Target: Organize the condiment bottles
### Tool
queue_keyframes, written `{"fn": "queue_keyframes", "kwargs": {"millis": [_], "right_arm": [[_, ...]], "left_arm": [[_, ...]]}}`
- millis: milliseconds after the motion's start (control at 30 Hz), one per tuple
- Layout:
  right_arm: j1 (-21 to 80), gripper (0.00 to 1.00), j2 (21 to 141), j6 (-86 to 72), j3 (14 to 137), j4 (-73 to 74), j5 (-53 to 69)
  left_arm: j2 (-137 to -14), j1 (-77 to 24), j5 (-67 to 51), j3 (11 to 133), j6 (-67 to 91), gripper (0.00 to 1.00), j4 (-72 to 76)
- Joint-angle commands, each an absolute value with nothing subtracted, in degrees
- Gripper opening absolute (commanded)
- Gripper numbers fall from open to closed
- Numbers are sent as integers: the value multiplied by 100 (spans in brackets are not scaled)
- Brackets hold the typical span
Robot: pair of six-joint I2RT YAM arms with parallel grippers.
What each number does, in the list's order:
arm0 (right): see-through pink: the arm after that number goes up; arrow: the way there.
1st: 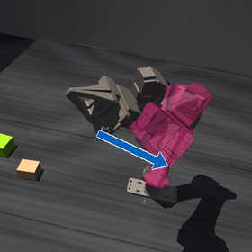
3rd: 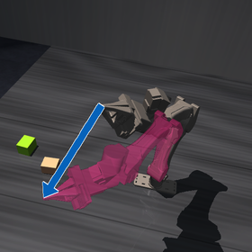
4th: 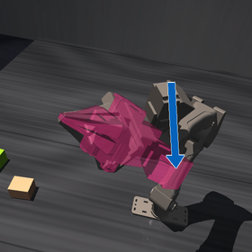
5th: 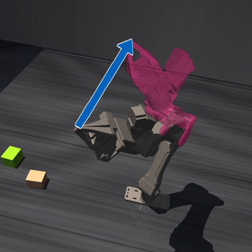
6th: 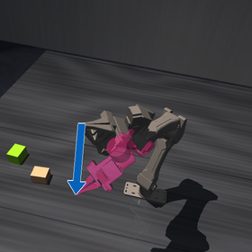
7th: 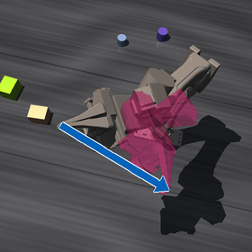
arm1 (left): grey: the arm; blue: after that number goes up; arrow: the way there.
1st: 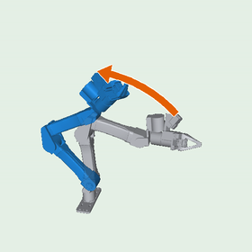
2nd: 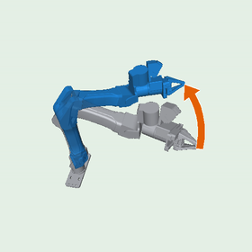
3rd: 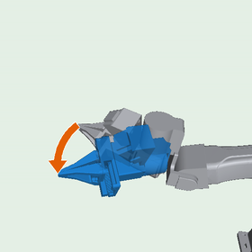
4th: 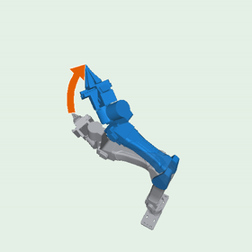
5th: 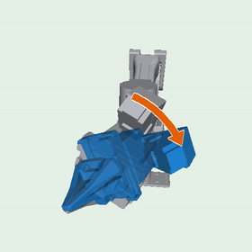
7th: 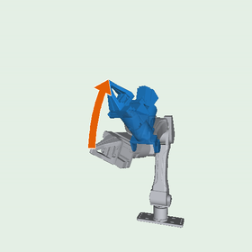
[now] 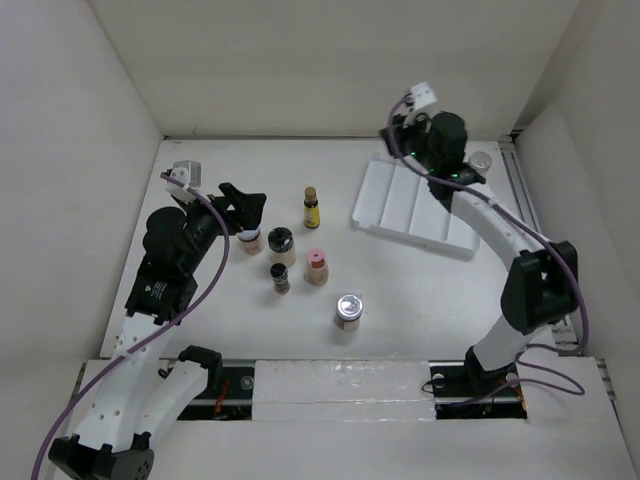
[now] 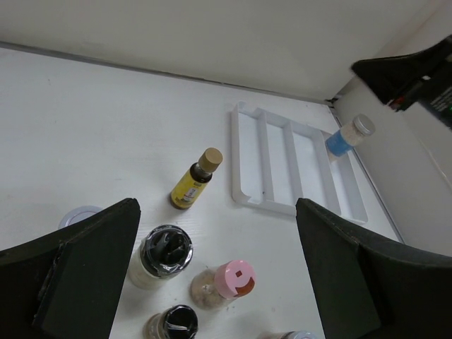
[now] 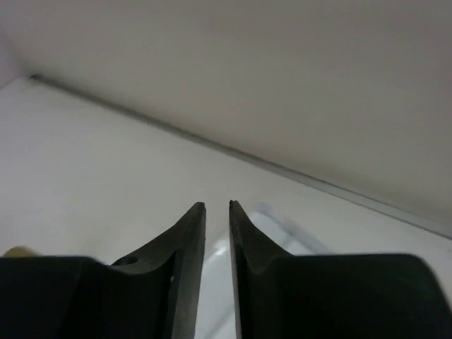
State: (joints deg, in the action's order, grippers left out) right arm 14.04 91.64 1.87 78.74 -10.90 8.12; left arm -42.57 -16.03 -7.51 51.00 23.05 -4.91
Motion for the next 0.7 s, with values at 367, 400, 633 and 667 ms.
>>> {"fn": "queue_keyframes", "kwargs": {"millis": [367, 400, 633, 667], "right_arm": [[3217, 96, 11108, 914, 8841, -748, 2689], [3269, 96, 11205, 914, 8911, -747, 2637], [3322, 63, 11865, 844, 9509, -642, 2514], [3322, 61, 11935, 844, 9510, -642, 2514]], "left_arm": [[-4131, -1564, -861, 5054, 2303, 89, -167], [-4131, -1564, -861, 5054, 2303, 89, -167], [-4131, -1564, -800, 5054, 2303, 89, -167], [-4131, -1564, -800, 5054, 2303, 89, -167]]}}
